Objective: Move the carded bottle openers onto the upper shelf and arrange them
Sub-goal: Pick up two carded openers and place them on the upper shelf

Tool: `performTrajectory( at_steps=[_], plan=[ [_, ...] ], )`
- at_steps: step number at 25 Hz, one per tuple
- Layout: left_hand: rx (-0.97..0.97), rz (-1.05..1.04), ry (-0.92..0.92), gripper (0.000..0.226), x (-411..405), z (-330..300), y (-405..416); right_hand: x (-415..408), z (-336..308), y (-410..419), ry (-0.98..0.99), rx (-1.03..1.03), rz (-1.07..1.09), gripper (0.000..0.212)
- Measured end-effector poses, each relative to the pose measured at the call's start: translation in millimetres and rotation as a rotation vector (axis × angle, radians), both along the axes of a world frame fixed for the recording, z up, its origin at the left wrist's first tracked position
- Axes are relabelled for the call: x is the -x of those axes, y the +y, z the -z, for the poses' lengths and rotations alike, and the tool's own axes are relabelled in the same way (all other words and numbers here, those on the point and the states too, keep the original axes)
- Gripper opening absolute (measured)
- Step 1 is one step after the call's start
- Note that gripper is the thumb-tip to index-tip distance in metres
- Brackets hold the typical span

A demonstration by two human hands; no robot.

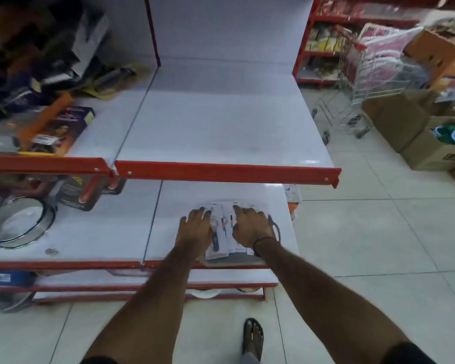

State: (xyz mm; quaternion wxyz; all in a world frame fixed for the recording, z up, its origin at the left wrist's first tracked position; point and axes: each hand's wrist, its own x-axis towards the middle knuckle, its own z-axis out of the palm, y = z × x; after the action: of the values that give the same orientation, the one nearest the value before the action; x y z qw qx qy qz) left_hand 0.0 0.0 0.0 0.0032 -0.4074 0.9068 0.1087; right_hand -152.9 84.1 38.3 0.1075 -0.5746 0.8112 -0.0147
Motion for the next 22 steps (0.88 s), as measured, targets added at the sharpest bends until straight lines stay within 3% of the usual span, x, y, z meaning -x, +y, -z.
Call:
performTrajectory(
  at_steps=[4, 8, 12, 15, 18, 22],
  plan=[
    [-0.01, 0.007, -0.067, 0.067, 28.3, 19.9, -31.5, 14.9, 30.2, -44.7, 0.033, -0.049, -0.116, 0.076],
    [0.005, 0.004, -0.003, 0.06, 34.6, 25.0, -49.9, 28.9, 41.3, -77.5, 0.03, -0.142, -0.173, 0.078],
    [0.011, 0.008, 0.031, 0.03, 29.6, 8.2, -57.5, 30.0, 34.7, -80.0, 0.088, 0.035, -0.192, 0.057],
    [-0.118, -0.014, 0.137, 0.021, 27.2, -17.2, -47.4, 26.0, 22.0, -62.7, 0.079, 0.094, -0.17, 0.038],
    [-0.233, 0.012, 0.148, 0.019, 18.3, -39.0, -27.2, 15.7, 4.2, -36.4, -0.087, 0.154, -0.046, 0.033],
    [-0.184, 0.109, 0.17, 0.024, -7.8, -81.7, 6.6, -10.0, -28.8, 7.3, -0.139, 0.243, 0.007, 0.027]
  ],
)
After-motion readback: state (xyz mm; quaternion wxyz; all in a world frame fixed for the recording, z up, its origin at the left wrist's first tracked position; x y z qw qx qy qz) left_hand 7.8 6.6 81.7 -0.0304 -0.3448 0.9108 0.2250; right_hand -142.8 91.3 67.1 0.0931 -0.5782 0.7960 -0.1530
